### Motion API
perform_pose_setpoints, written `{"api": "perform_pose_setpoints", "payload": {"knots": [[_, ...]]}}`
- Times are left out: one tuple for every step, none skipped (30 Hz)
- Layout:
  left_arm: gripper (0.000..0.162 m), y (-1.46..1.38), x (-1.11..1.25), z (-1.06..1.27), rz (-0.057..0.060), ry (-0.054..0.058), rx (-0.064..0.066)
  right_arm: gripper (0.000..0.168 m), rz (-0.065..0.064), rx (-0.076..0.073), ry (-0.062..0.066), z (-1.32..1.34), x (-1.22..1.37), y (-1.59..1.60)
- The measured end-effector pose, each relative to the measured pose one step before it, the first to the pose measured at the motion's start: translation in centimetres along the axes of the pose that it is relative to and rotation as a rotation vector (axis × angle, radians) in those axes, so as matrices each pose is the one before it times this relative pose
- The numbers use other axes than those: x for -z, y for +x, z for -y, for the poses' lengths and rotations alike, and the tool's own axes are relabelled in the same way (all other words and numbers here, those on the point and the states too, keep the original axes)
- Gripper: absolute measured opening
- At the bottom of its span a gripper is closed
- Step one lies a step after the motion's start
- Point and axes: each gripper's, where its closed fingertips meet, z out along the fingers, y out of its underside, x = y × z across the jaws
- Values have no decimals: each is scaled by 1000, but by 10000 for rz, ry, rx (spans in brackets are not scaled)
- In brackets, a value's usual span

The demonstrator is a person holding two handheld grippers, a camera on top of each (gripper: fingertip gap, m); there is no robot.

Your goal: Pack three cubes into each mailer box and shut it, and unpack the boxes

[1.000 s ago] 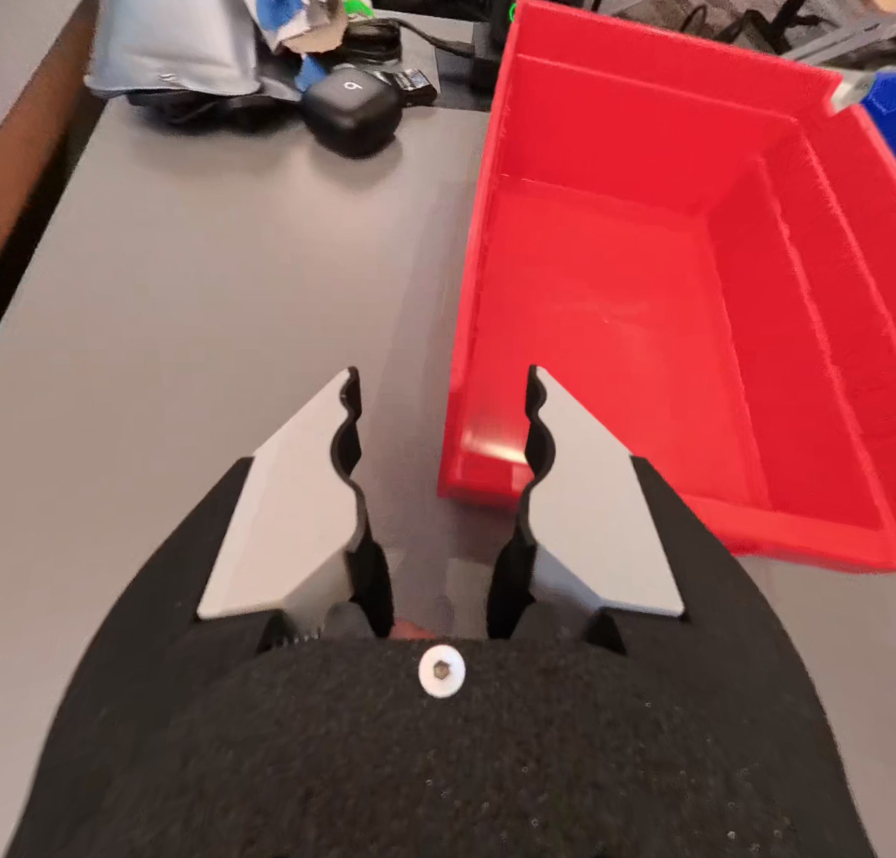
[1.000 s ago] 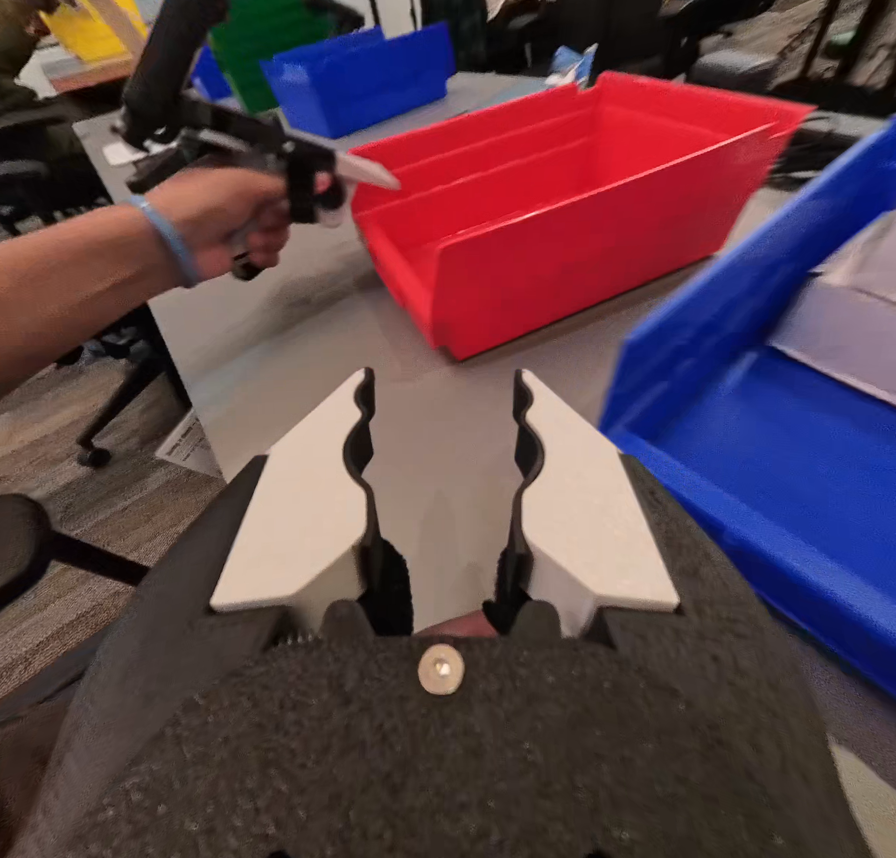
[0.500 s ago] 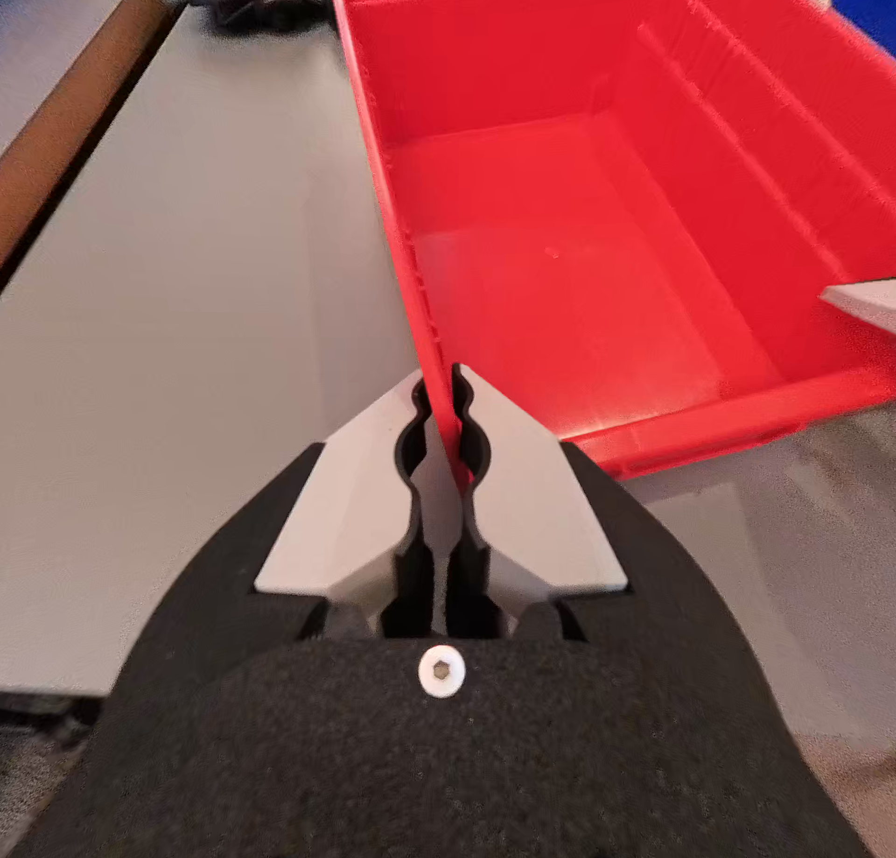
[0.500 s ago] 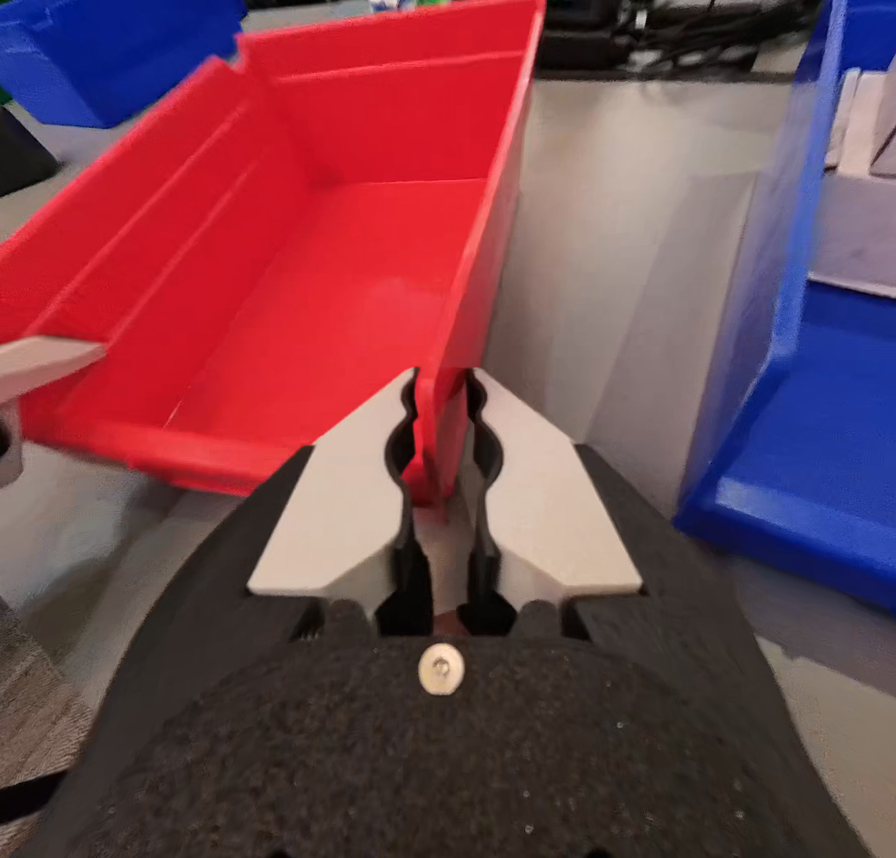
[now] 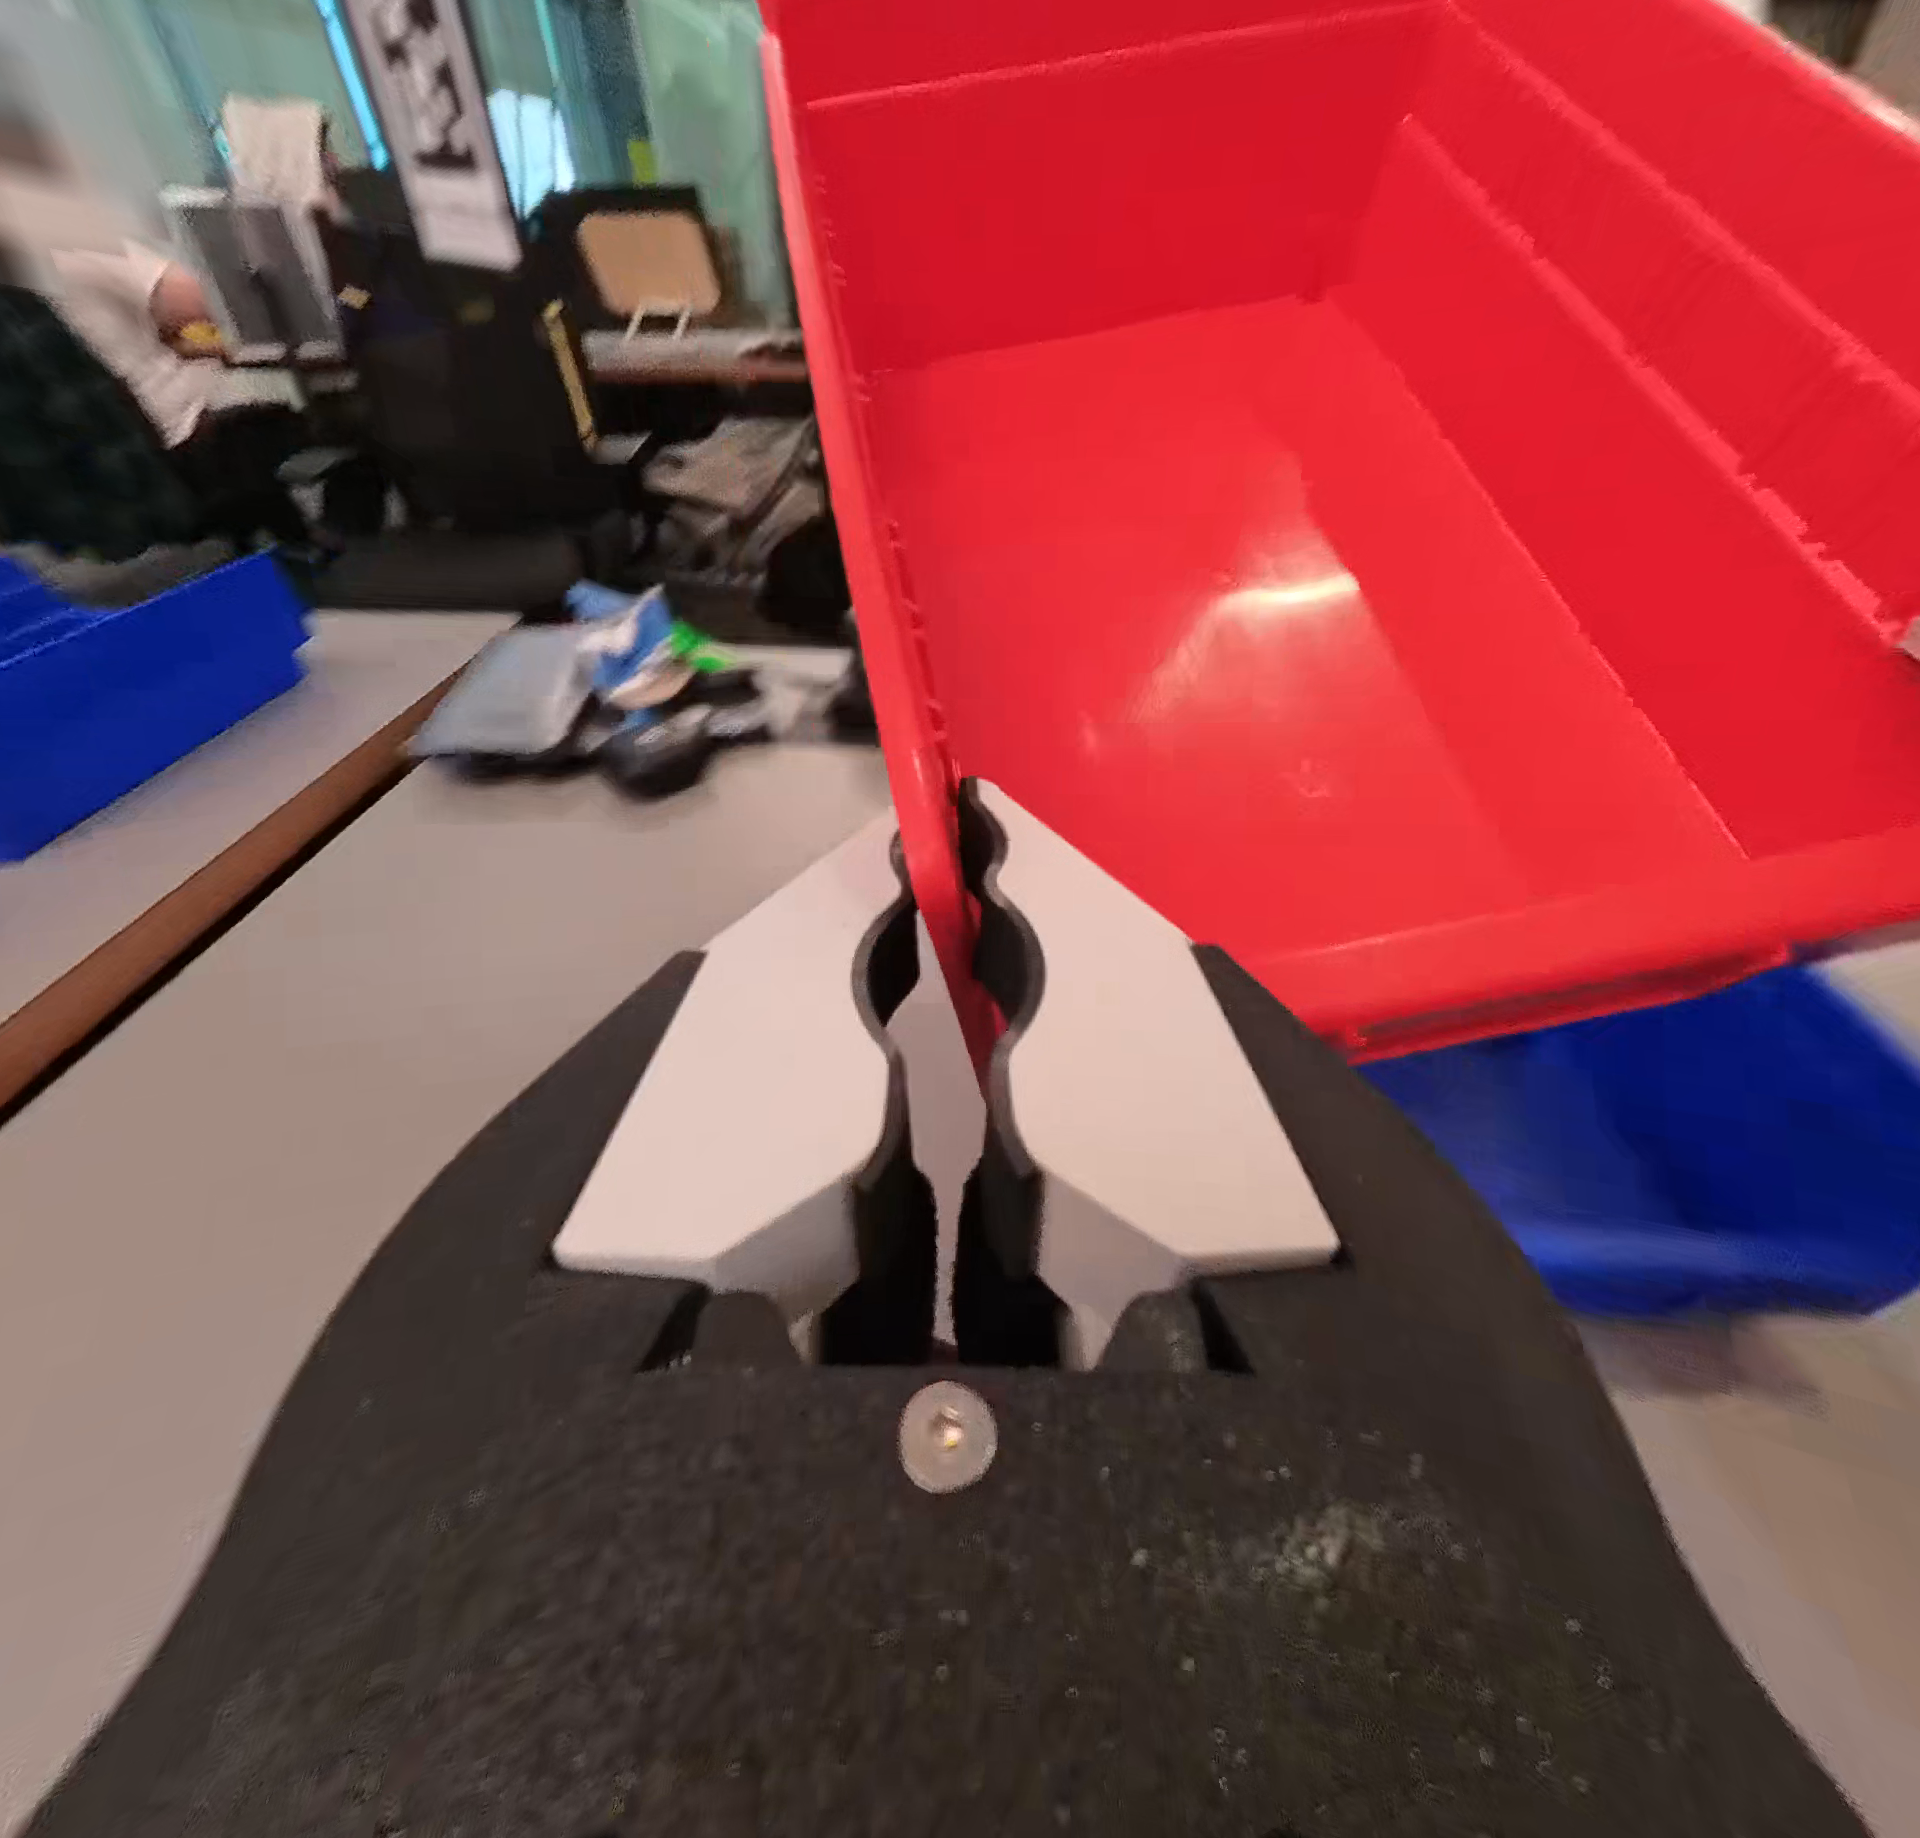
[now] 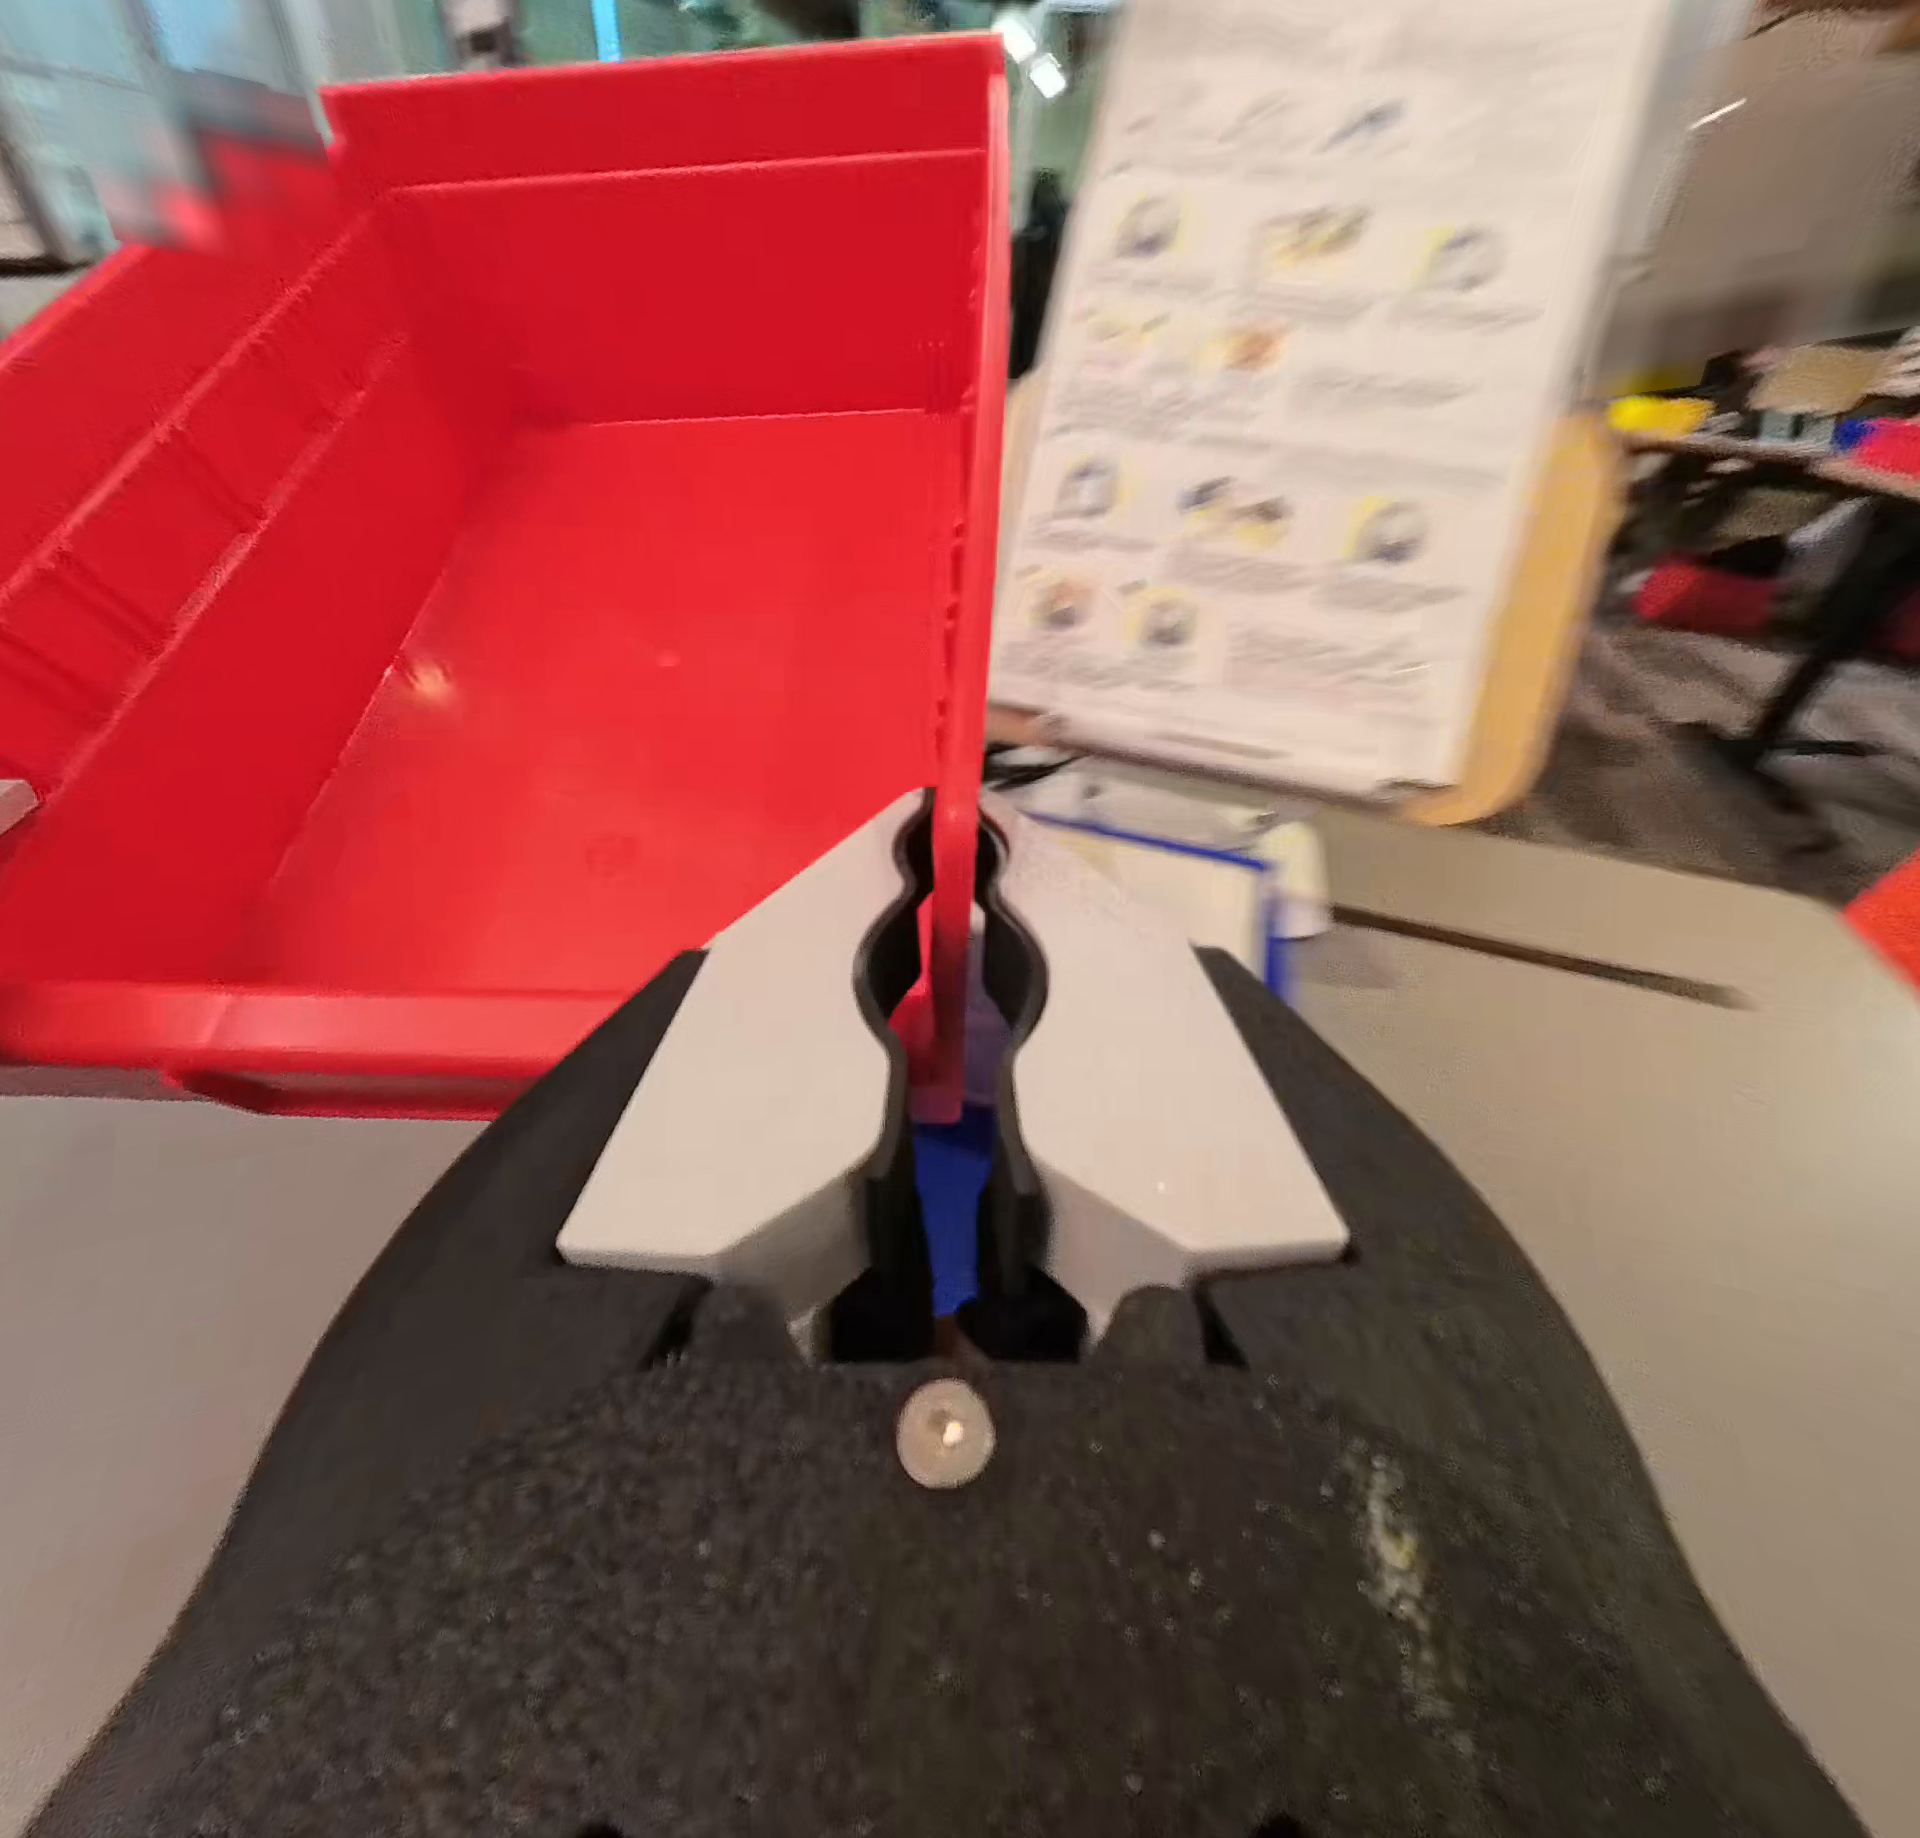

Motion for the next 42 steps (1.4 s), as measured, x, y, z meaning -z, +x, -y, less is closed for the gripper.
{"api": "perform_pose_setpoints", "payload": {"knots": [[0,3187,-966,1297,-309,290,85,3,-575,67,164,839,571,3435],[0,3528,-1030,945,-447,178,75,3,-695,124,44,451,493,3736],[0,3741,-1051,563,-544,101,77,3,-690,101,-53,29,379,3884],[1,3749,-1144,104,-512,7,29,2,-544,-80,-28,-245,288,3831],[0,3763,-1214,-377,-532,-75,-30,3,-458,-276,-15,-498,191,3799],[1,3731,-1292,-796,-551,-166,-52,3,-436,-271,-91,-820,54,3770],[1,3574,-1430,-1111,-494,-228,-31,3,-408,-134,-167,-1221,-131,3615],[1,3262,-1568,-1379,-397,-316,-28,3,-361,-16,-251,-1715,-382,3345],[1,2802,-1646,-1510,-256,-324,-146,3,-263,-146,-327,-2219,-630,2902],[1,2319,-1665,-1541,-110,-270,-198,3,-214,-306,-454,-2570,-779,2470],[1,2024,-1534,-1583,-107,-370,-115,3,-169,-319,-580,-2631,-869,2140],[1,1652,-1367,-1506,-72,-398,-195,3,-23,-221,-643,-2378,-884,1740],[1,1402,-1158,-1446,-90,-446,-129,3,-4,-77,-614,-1951,-851,1460],[1,1172,-941,-1353,-85,-414,-44,3,8,1,-498,-1380,-793,1179],[1,885,-788,-1255,-19,-328,-53,3,22,169,-340,-794,-743,863],[1,663,-651,-1182,-33,-272,110,3,48,346,-204,-282,-666,572],[3,542,-570,-1222,-163,-347,324,3,66,460,-114,-16,-631,353],[4,366,-487,-1094,-180,-349,300,3,153,415,-119,-44,-651,122],[6,104,-374,-831,-74,-243,123,3,230,252,-204,-283,-721,-84],[7,-19,-205,-581,-31,-127,69,3,208,177,-272,-590,-812,-117],[10,29,-43,-21,-55,196,46,4,150,205,-162,-710,-750,-59],[12,-26,49,85,-8,112,42,4,236,-47,-18,-614,-574,-118],[15,165,5,70,-117,-33,75,6,64,-107,56,-392,-342,133],[17,309,-51,123,-217,-14,108,6,-22,-37,42,-61,-88,260],[21,432,-80,-99,-321,-172,-22,7,-153,-83,-109,-73,-10,410],[25,617,61,-55,-482,-115,-181,9,-191,-73,-141,-95,-1,445],[30,608,171,-208,-536,-217,-229,10,-86,-40,-63,-45,12,260],[30,381,437,-392,-445,-330,-113,10,7,-66,26,5,8,17],[31,482,856,-280,-537,-143,102,10,-15,-58,39,-2,31,-23],[33,417,1298,-126,-455,64,216,12,-106,-4,40,9,42,58],[34,421,1602,-115,-384,95,135,15,-226,69,84,67,91,221],[35,520,1876,-121,-392,73,-14,24,-334,132,73,120,162,397],[37,280,2165,36,-267,137,-142,30,-369,202,84,284,366,484],[38,-325,2418,369,39,304,-237,34,-344,187,169,631,654,436],[39,-1046,2553,645,314,435,-343,36,-342,92,342,1080,1026,368],[40,-1977,2578,830,627,475,-347,37,-216,-18,513,1455,1345,-21],[40,-2727,2376,837,781,492,-317,39,288,-137,653,1740,1526,-1163],[41,-3312,1969,471,879,341,-257,47,933,-162,693,1852,1546,-2680],[41,-3676,1407,-128,931,63,-139,59,1315,-118,564,1573,1229,-3883],[42,-3529,762,-720,786,-210,6,61,1175,-265,307,964,540,-4251],[49,-3167,123,-1113,630,-347,143,61,1008,-451,6,116,-201,-4361],[60,-2540,-385,-1393,410,-481,263,62,1011,-525,-231,-757,-772,-4485]]}}
